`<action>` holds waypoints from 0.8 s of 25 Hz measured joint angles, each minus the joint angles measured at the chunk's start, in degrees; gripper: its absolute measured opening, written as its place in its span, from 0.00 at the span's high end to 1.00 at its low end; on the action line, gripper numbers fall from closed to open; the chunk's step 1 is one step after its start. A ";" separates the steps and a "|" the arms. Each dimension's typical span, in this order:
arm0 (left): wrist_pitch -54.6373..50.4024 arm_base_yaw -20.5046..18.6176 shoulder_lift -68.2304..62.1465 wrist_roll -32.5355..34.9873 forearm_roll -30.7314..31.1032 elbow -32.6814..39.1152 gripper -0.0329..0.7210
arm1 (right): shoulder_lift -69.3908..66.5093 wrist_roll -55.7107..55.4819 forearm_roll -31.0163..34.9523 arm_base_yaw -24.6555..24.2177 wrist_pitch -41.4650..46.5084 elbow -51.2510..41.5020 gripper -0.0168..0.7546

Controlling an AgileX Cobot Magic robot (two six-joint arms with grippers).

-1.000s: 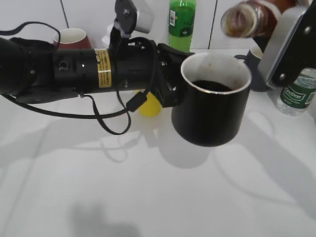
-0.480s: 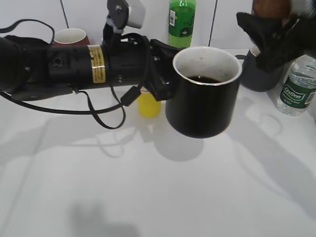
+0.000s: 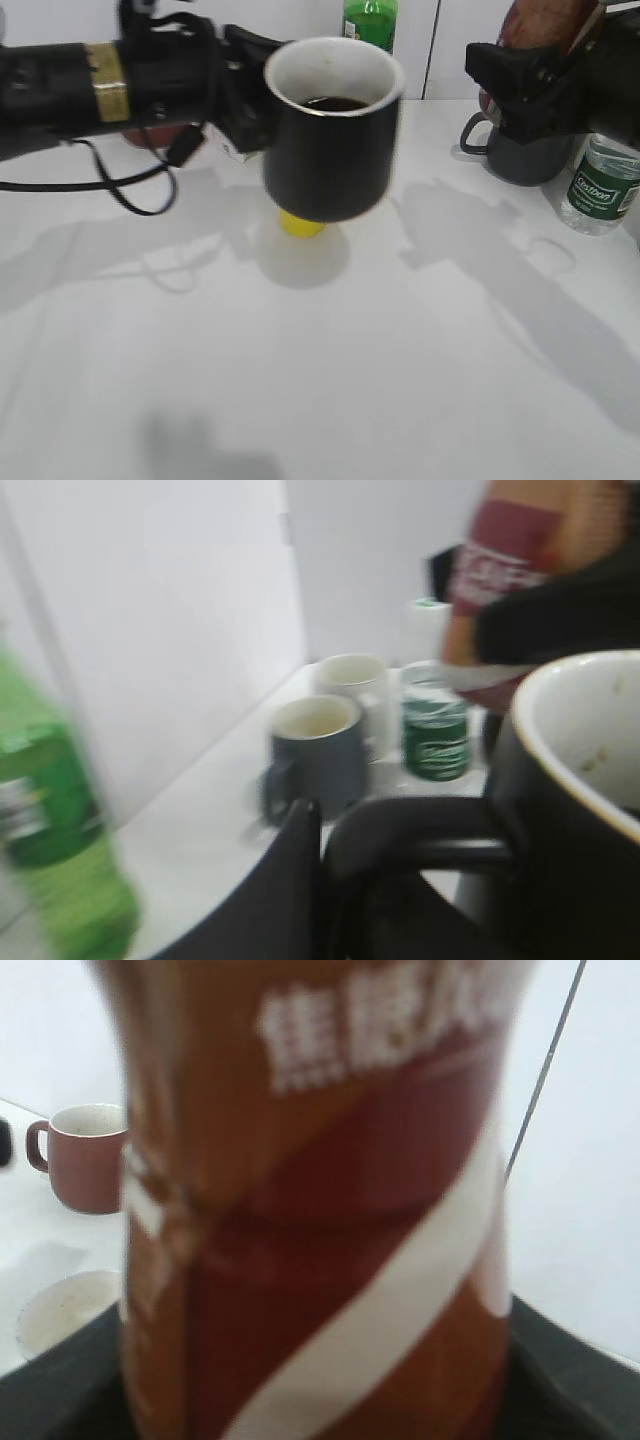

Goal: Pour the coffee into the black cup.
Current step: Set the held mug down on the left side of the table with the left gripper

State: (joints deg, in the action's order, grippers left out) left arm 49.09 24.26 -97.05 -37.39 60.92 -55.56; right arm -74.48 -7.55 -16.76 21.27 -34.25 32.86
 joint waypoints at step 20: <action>3.23 -25.60 6.09 2.31 -4.18 14.50 0.91 | 0.00 -0.15 0.00 0.00 -1.04 0.00 0.29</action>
State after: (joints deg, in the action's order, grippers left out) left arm 52.32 -1.35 -90.95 -35.08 56.74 -41.06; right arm -74.48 -7.70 -16.76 21.27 -35.29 32.86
